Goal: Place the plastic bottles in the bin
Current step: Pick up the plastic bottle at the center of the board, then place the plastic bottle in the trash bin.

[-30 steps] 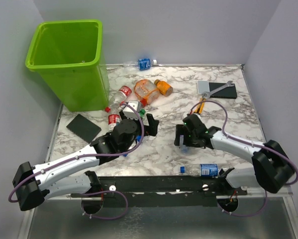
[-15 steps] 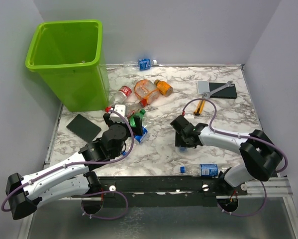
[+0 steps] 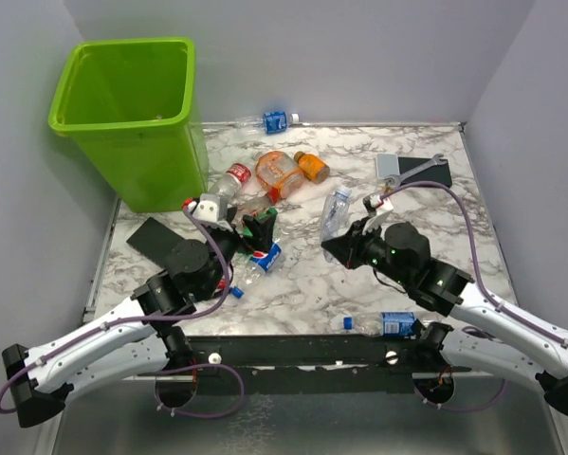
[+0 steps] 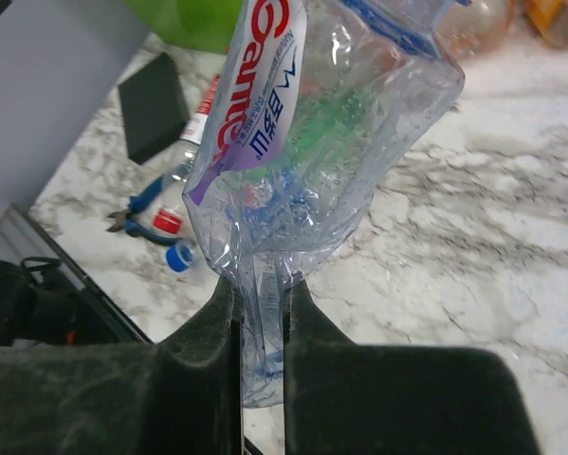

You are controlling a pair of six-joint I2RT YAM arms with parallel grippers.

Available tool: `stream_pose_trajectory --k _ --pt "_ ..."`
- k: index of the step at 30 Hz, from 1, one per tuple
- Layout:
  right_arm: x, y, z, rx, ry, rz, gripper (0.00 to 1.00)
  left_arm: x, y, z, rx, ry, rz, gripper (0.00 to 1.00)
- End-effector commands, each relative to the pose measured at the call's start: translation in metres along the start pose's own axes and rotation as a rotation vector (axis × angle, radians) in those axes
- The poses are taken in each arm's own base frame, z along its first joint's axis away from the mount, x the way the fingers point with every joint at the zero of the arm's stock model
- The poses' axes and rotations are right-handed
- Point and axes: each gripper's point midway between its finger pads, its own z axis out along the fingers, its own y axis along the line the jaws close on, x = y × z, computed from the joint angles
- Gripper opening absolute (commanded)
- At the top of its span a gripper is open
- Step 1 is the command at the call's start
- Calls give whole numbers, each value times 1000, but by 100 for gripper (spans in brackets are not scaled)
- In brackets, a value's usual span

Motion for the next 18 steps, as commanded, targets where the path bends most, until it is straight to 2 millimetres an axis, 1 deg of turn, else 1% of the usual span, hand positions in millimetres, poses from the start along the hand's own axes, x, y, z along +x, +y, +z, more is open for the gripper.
stream_pose_trajectory --k 1,3,6,8,10,11,14,16,18 --pt "-6 36 -8 -246 -58 -139 0 -54 -84 2 356 -59 -48 99" --pt "-9 42 -14 -290 -100 -171 0 -59 -110 7 438 -25 -77 99" --pt "-10 40 -21 -309 -143 -212 0 -61 -144 15 547 43 -119 99" --pt "-10 39 -25 -315 -158 -228 0 -62 -165 19 626 89 -141 99" --pt "-10 37 -29 -313 -164 -241 0 -58 -182 23 689 147 -138 99" --pt "-10 36 -30 -311 -166 -248 0 -54 -188 27 700 180 -123 98" --pt "-11 36 -33 -310 -172 -260 0 -26 -192 42 673 311 -70 93" --pt "-12 35 -34 -309 -174 -266 0 -11 -192 49 654 364 -59 86" --pt "-12 36 -34 -310 -170 -269 0 -3 -192 53 644 388 -59 76"
